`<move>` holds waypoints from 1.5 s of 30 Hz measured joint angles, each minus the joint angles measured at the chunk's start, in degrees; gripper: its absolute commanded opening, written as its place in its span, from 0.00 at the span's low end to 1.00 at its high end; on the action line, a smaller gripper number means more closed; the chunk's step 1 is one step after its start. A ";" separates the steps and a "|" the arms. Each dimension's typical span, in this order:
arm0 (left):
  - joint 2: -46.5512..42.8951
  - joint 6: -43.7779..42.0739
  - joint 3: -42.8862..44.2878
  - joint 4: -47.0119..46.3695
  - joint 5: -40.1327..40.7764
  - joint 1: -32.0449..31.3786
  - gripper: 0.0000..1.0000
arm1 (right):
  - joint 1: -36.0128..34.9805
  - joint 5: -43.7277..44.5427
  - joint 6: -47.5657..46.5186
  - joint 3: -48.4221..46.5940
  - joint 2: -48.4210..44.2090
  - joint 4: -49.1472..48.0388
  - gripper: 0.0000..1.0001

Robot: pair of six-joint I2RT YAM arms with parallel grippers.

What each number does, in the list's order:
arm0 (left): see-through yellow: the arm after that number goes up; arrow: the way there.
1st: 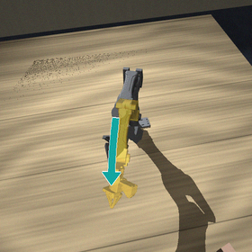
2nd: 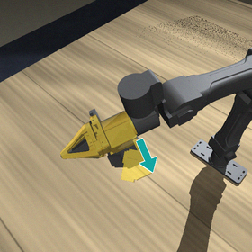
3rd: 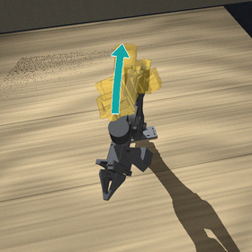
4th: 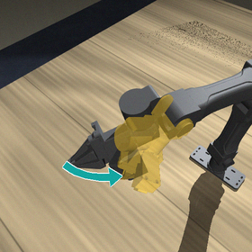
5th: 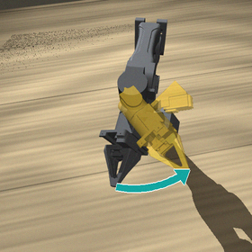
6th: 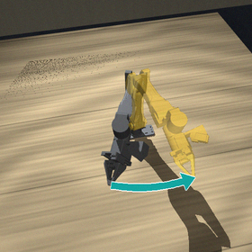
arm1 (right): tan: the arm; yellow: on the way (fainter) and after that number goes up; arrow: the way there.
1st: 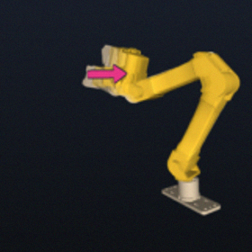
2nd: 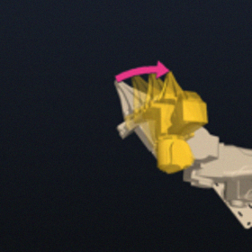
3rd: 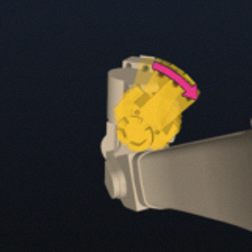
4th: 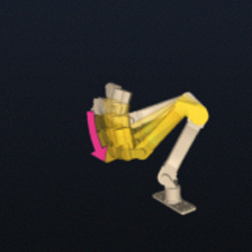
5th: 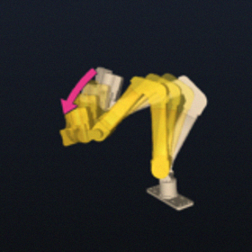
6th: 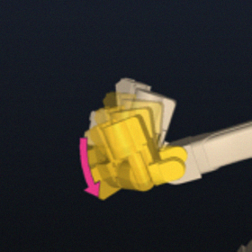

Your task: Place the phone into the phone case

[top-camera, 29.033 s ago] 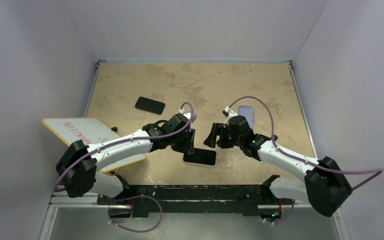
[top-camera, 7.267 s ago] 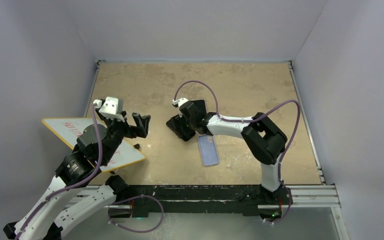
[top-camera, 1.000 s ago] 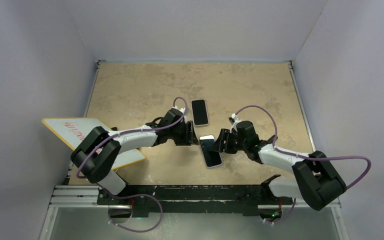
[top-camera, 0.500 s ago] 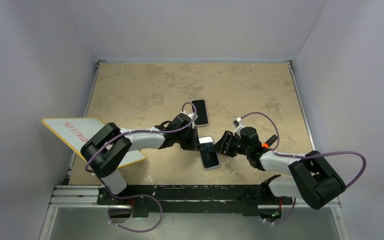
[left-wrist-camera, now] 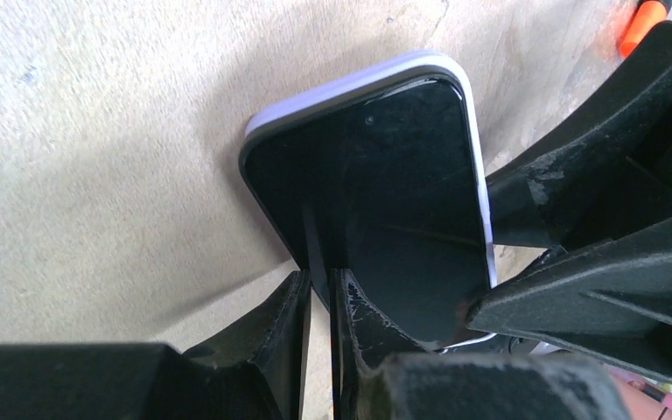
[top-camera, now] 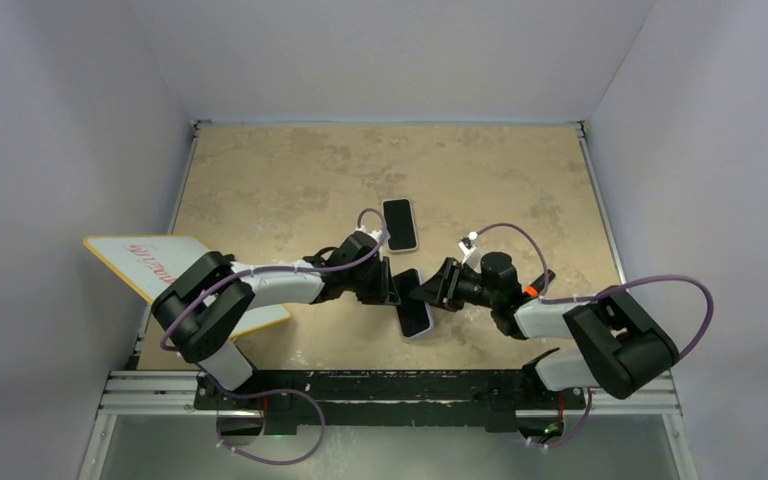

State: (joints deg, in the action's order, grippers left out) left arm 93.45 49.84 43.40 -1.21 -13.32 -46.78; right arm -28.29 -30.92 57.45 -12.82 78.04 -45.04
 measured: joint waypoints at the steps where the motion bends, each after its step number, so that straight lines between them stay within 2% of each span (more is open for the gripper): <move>1: -0.31 0.20 -0.35 -0.11 0.00 -0.13 0.17 | -0.11 -0.26 0.22 0.00 0.46 -0.79 0.45; 10: -1.88 2.89 -3.91 -4.87 -0.20 -0.61 0.21 | -0.31 -0.50 0.04 -0.02 5.70 -3.37 0.15; 15: -2.69 3.69 -5.46 -6.69 -0.94 -0.94 0.34 | -0.31 -0.72 -0.83 -0.24 6.69 -3.37 0.00; 16: -3.34 3.82 -5.90 -6.97 -1.16 -0.94 0.37 | -0.33 -0.79 -0.85 -0.33 6.69 -3.39 0.00; 19: -7.39 3.91 -6.51 -6.47 -1.29 -0.87 0.57 | -0.59 -0.90 -0.79 -0.66 6.12 -3.15 0.00; 21: -11.74 3.32 -6.43 -5.90 -1.31 -0.46 0.67 | -0.72 -1.11 -0.70 -1.07 4.20 -1.90 0.00; 25: -21.20 1.88 -4.37 -2.08 -1.29 2.40 0.76 | -0.79 -0.92 -0.94 -3.37 -3.06 1.81 0.00; 30: -29.59 0.59 -1.42 1.07 -1.66 5.03 0.83 | -0.79 0.11 -0.76 -6.82 -12.79 2.93 0.00; 34: -33.07 -0.17 0.90 3.98 -2.97 5.29 0.84 | -0.79 0.37 1.42 -7.28 -19.19 1.03 0.00; 41: -36.94 -0.92 2.71 4.94 -6.14 5.42 0.85 | -0.79 0.31 10.03 -4.63 -23.52 -12.72 0.00; 45: -37.66 -0.44 2.51 0.70 -9.64 5.42 0.83 | -0.79 0.09 15.17 -2.75 -23.69 -21.33 0.00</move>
State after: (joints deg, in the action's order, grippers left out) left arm 55.79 49.41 45.91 -0.51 -22.96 -41.36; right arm -29.08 -30.83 72.62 -15.57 54.35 -66.37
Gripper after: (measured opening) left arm 0.847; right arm 0.183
